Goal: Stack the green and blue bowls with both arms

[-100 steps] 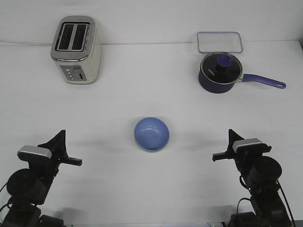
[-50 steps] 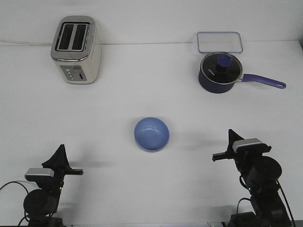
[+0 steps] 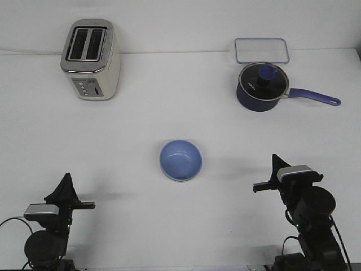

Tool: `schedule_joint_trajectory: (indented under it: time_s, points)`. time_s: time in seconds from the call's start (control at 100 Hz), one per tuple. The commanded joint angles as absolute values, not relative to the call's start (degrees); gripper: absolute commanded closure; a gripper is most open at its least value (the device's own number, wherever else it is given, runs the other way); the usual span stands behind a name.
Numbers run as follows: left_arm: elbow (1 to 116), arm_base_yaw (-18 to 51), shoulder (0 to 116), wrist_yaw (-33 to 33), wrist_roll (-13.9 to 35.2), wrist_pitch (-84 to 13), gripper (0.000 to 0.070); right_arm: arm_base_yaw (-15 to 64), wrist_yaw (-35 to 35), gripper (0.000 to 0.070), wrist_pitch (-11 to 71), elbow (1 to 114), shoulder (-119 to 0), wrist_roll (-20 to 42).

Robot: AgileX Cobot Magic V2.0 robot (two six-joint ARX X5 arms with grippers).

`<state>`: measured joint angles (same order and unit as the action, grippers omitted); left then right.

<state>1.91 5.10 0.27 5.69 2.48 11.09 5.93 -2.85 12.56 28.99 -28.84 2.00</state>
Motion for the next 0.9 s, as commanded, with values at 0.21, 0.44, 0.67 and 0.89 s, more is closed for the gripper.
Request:
schedule_joint_trajectory:
  time_s: [0.21, 0.44, 0.67, 0.89]
  points:
    - [0.8, 5.1, 0.2, 5.7, 2.6, 11.7, 0.0688, 6.0, -2.8, 0.0700, 11.9, 29.6, -28.9, 2.8]
    - [0.8, 5.1, 0.2, 5.7, 2.6, 11.7, 0.0688, 6.0, -2.8, 0.0700, 11.9, 29.6, -28.9, 2.8]
    - [0.8, 5.1, 0.2, 5.7, 2.6, 11.7, 0.0688, 6.0, -2.8, 0.0700, 11.8, 29.6, -28.9, 2.8]
    - [0.8, 5.1, 0.2, 5.7, 2.6, 11.7, 0.0688, 5.9, -2.9, 0.0700, 6.2, 24.4, -23.7, 2.8]
